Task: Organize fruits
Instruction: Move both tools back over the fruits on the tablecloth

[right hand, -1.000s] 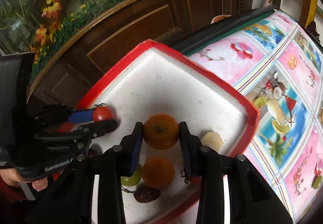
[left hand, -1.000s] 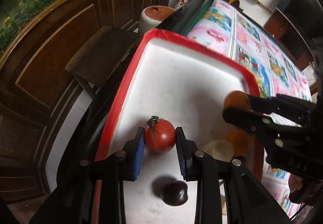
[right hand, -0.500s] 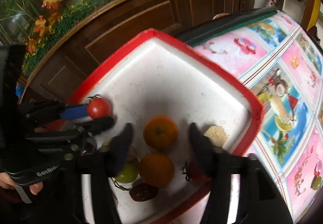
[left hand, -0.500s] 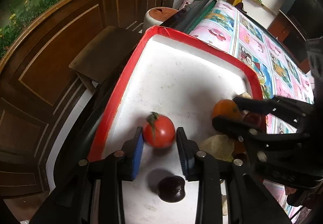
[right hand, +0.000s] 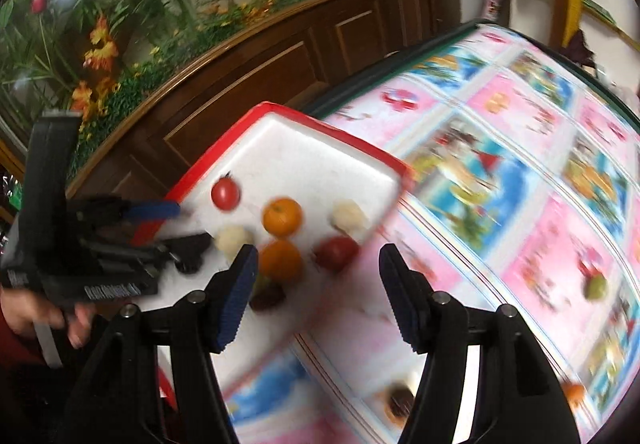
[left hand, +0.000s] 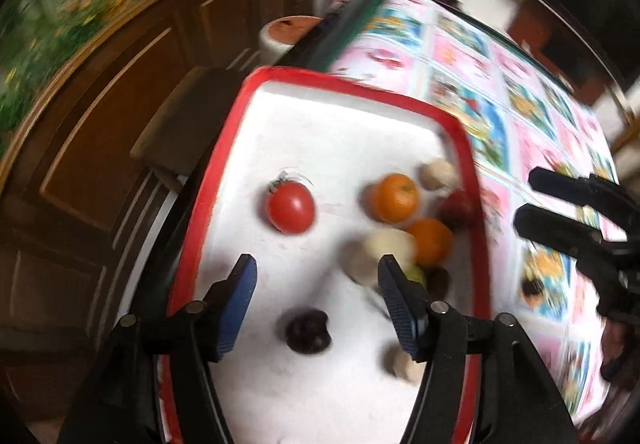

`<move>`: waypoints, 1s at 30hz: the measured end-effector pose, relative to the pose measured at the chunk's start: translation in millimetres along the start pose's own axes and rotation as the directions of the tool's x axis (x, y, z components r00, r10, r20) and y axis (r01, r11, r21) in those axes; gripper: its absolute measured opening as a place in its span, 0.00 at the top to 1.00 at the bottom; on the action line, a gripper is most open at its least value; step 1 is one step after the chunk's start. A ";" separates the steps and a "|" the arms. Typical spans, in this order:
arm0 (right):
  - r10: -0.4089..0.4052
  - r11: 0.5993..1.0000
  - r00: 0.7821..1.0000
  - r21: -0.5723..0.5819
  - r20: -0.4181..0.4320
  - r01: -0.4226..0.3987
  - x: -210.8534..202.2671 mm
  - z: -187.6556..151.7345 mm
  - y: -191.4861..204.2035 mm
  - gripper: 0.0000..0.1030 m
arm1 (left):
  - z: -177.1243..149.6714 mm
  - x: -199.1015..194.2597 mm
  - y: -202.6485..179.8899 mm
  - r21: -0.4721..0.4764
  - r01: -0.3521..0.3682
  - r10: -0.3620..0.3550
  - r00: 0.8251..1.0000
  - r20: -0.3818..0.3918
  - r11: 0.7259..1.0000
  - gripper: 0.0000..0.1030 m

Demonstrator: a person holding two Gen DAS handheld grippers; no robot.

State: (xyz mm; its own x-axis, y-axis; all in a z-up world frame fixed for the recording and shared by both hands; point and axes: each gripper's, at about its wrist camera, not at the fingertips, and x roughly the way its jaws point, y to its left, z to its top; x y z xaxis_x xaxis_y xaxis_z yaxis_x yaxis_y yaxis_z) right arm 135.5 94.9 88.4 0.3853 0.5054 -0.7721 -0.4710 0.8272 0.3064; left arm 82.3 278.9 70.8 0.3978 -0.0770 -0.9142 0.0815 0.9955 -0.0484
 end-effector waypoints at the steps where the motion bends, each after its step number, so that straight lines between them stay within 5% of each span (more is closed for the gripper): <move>1: -0.008 1.000 1.000 0.013 0.008 0.008 -12.3 -7.7 -8.0 0.38 | 2.1 -7.3 -2.8 0.016 -0.002 0.002 1.000 -0.002 1.000 0.38; 8: -0.092 0.982 0.995 0.169 0.032 0.085 -86.2 -74.3 -77.8 0.37 | 11.4 -48.6 -36.5 0.087 0.061 -0.062 0.998 0.010 0.994 0.32; 12: -0.156 0.949 0.988 0.282 0.023 0.143 -119.5 -114.5 -120.6 0.37 | 14.0 -43.0 -97.0 0.132 0.122 -0.129 0.991 0.044 0.984 0.30; 21: -0.292 0.853 0.956 0.454 0.005 0.258 -186.2 -194.7 -174.3 0.37 | -31.0 6.0 -253.1 0.198 0.335 -0.337 0.941 -0.026 0.921 0.27; 30: -0.364 0.745 0.931 0.594 -0.020 0.304 -220.0 -269.8 -193.9 0.37 | -60.1 11.5 -331.8 0.358 0.369 -0.360 0.928 -0.094 0.858 0.28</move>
State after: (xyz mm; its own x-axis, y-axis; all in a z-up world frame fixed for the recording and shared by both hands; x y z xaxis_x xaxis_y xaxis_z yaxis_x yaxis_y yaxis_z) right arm -72.0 -243.0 48.6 0.5146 0.1643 -0.8416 0.2379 0.9156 0.3242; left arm 5.0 -49.0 52.2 0.2544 -0.4247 -0.8689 0.5434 0.8059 -0.2348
